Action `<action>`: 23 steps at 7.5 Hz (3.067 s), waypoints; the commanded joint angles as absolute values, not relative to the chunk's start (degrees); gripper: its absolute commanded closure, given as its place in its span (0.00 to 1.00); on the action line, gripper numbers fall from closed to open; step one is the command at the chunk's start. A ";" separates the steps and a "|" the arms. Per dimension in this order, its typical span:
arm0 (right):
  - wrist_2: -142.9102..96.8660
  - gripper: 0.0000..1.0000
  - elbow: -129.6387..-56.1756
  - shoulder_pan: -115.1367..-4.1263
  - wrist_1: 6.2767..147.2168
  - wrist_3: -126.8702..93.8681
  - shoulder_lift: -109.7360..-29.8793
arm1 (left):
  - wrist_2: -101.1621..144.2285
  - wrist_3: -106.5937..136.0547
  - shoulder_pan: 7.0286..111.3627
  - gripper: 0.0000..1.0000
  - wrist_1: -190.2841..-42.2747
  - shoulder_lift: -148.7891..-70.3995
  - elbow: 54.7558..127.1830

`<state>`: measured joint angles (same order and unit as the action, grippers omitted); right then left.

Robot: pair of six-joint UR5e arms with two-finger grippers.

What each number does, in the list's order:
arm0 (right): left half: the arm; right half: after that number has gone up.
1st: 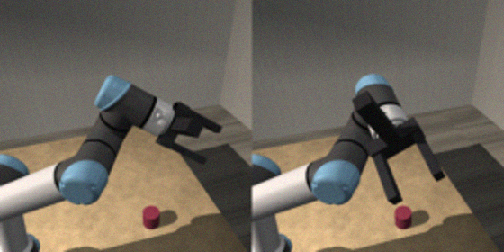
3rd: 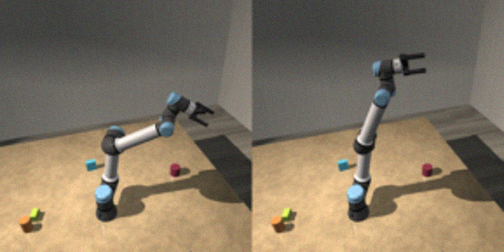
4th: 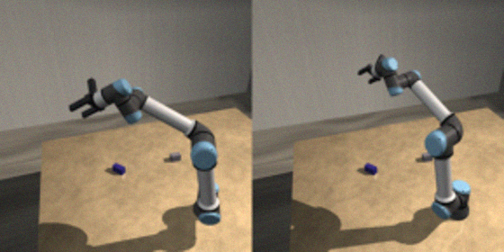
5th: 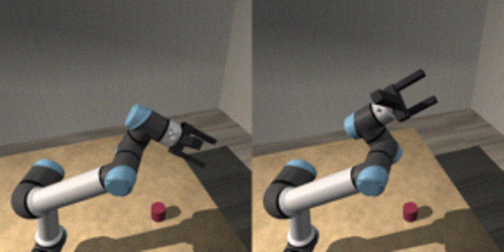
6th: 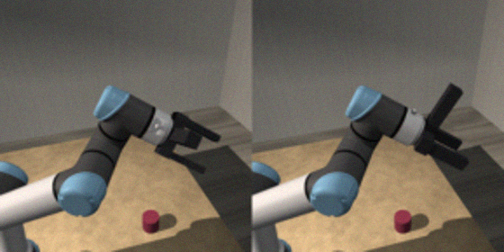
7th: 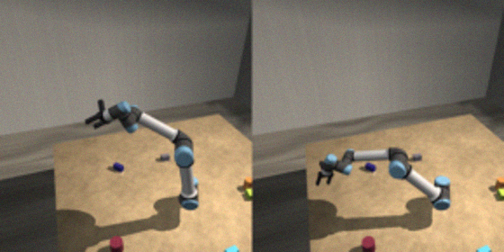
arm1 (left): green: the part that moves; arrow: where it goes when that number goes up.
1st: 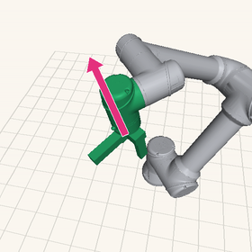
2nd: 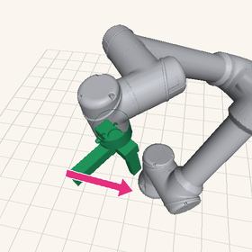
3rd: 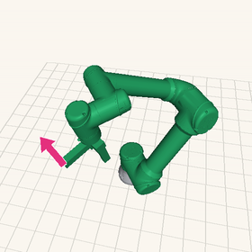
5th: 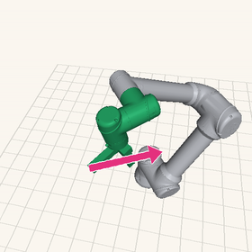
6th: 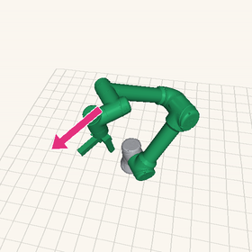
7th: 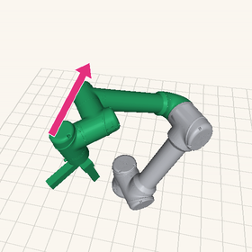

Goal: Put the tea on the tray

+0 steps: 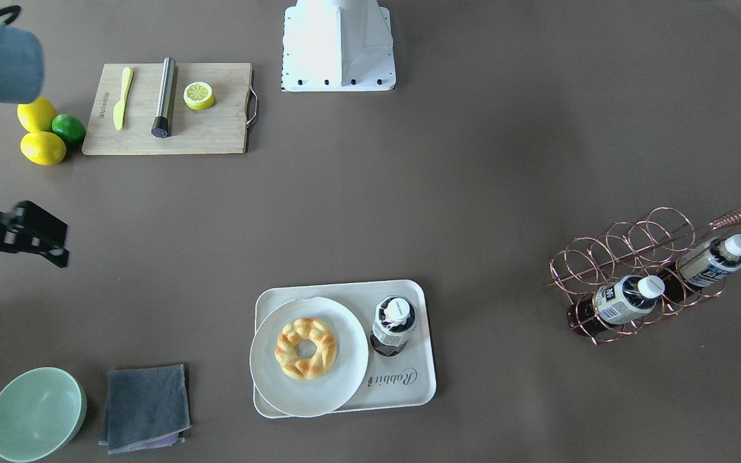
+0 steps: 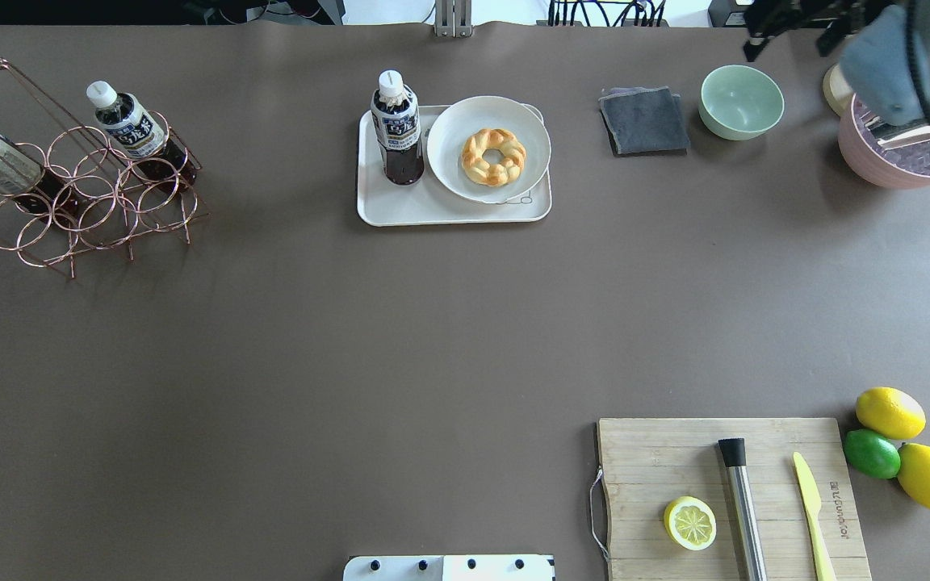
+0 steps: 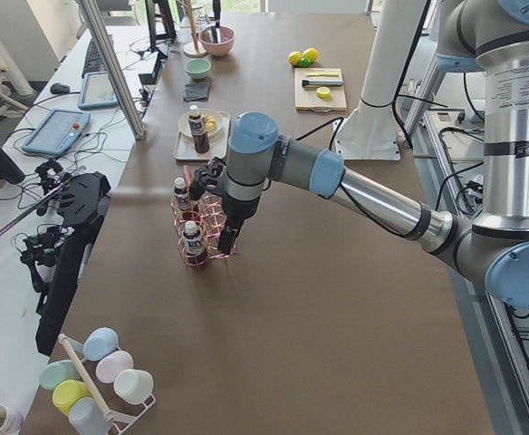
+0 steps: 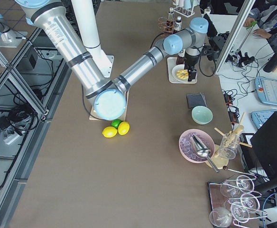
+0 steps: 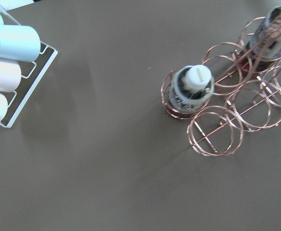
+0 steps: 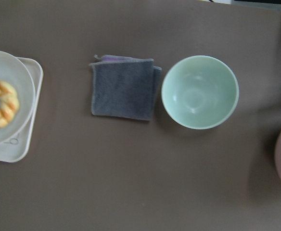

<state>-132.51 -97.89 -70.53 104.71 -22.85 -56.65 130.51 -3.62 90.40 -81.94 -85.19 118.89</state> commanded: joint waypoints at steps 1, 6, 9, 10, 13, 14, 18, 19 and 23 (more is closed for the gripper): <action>-134.04 0.01 -106.71 -85.38 109.24 10.50 -78.51 | 130.43 -13.13 94.99 0.03 -82.00 -85.26 110.42; -128.23 0.00 -103.98 -98.25 108.63 31.03 -92.54 | 130.60 -21.71 102.39 0.03 -81.83 -83.15 106.17; -128.15 0.00 -101.69 -98.61 104.36 30.24 -92.81 | 130.69 -16.29 101.17 0.03 -81.30 -83.67 106.78; -128.14 0.00 -101.08 -98.61 104.15 29.89 -92.38 | 130.69 -16.09 100.29 0.03 -81.30 -83.85 107.05; -128.50 0.00 -101.07 -97.65 104.06 27.69 -92.02 | 130.69 -12.05 95.46 0.03 -82.00 -84.20 106.70; -128.50 0.00 -101.07 -97.12 104.06 26.90 -91.93 | 130.52 -12.39 95.45 0.03 -82.61 -83.94 106.44; -128.76 0.00 -101.34 -96.50 104.06 26.72 -91.76 | 130.08 -12.39 95.19 0.03 -84.11 -83.15 104.68; -128.76 0.00 -101.42 -96.50 104.06 26.81 -91.76 | 130.08 -12.39 95.19 0.03 -84.11 -83.14 104.07; -128.85 0.00 -101.43 -96.42 104.06 26.81 -91.84 | 129.99 -12.22 95.10 0.03 -84.20 -82.88 103.45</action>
<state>-128.76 -101.42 -96.46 104.06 26.72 -91.76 130.03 -12.27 95.11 -84.11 -82.98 103.48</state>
